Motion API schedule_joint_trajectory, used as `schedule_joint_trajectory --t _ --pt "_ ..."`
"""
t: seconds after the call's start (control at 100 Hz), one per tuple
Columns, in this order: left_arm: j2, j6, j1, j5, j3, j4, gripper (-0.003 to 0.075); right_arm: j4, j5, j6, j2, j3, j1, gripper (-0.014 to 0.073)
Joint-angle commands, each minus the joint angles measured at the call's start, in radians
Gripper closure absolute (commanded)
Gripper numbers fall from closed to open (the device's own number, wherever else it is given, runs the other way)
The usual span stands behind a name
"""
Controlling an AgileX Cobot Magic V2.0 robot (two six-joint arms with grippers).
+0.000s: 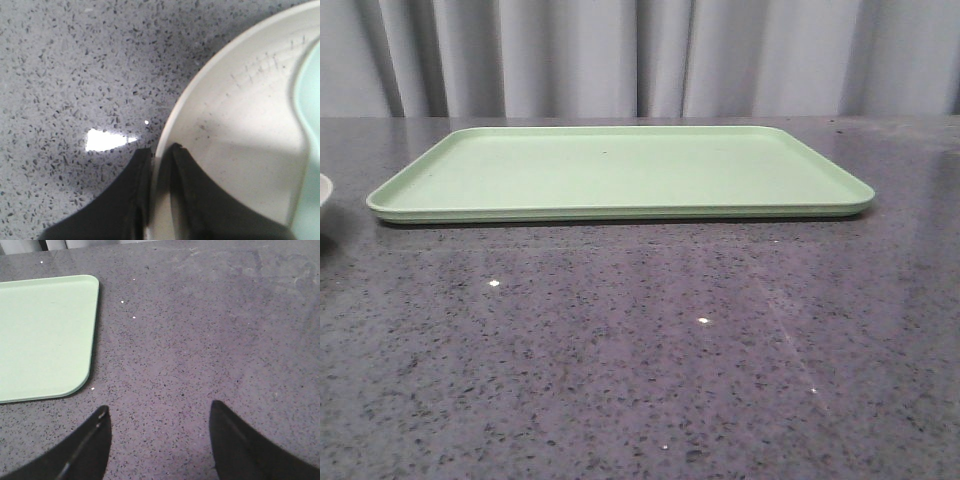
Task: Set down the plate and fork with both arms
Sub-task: 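Lift the plate and carry it over the green tray with left gripper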
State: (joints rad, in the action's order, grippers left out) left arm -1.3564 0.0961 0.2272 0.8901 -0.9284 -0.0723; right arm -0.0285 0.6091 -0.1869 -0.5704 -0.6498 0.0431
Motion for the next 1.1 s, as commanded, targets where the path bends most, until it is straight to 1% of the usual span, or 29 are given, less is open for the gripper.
schedule_joint_trajectory --t 0.0,0.07,0.13,0.28,0.33,0.36,0.46,0.53,0.7,0.77,0.84,1.0,1.09 --pt "0.028 0.002 0.000 0.013 -0.011 -0.015 0.0741 -0.006 -0.070 0.013 -0.008 -0.036 -0.005 0.0147" --pt "0.053 0.002 0.010 0.021 -0.011 -0.004 0.0741 -0.006 -0.070 0.013 -0.008 -0.036 -0.005 0.0147" --pt "0.081 -0.008 0.041 0.039 -0.017 0.030 0.0741 -0.006 -0.070 0.013 -0.008 -0.036 -0.005 0.0147" --pt "0.166 -0.142 0.150 0.034 -0.028 0.243 0.0741 -0.006 -0.070 0.013 -0.008 -0.036 -0.005 0.0147" --pt "0.191 -0.179 0.181 0.034 -0.036 0.289 0.0741 -0.006 -0.070 0.013 -0.008 -0.036 -0.005 0.0147" --pt "0.200 -0.179 0.190 0.039 -0.044 0.301 0.0741 -0.006 -0.070 0.013 -0.008 -0.036 -0.005 0.0147" --pt "0.212 -0.179 0.191 0.063 -0.078 0.309 0.0741 -0.006 -0.070 0.013 -0.008 -0.036 -0.005 0.0147" --pt "0.214 -0.187 0.189 0.065 -0.102 0.349 0.0741 -0.006 -0.070 0.013 -0.008 -0.036 -0.005 0.0147" --pt "0.212 -0.283 0.188 0.048 -0.140 0.547 0.0741 -0.006 -0.070 0.013 -0.008 -0.036 -0.005 0.0147" --pt "0.202 -0.285 0.171 0.026 -0.140 0.596 0.0741 -0.006 -0.070 0.013 -0.008 -0.036 -0.005 0.0147" --pt "0.188 -0.285 0.130 -0.003 -0.140 0.624 0.0741 -0.006 -0.069 0.013 -0.008 -0.036 -0.005 0.0147" --pt "0.131 -0.280 -0.017 -0.103 -0.142 0.670 0.0741 -0.005 -0.068 0.013 -0.008 -0.036 -0.005 0.0147" --pt "0.077 -0.257 -0.106 -0.130 -0.172 0.678 0.0741 -0.004 -0.067 0.013 -0.008 -0.036 -0.005 0.0147"
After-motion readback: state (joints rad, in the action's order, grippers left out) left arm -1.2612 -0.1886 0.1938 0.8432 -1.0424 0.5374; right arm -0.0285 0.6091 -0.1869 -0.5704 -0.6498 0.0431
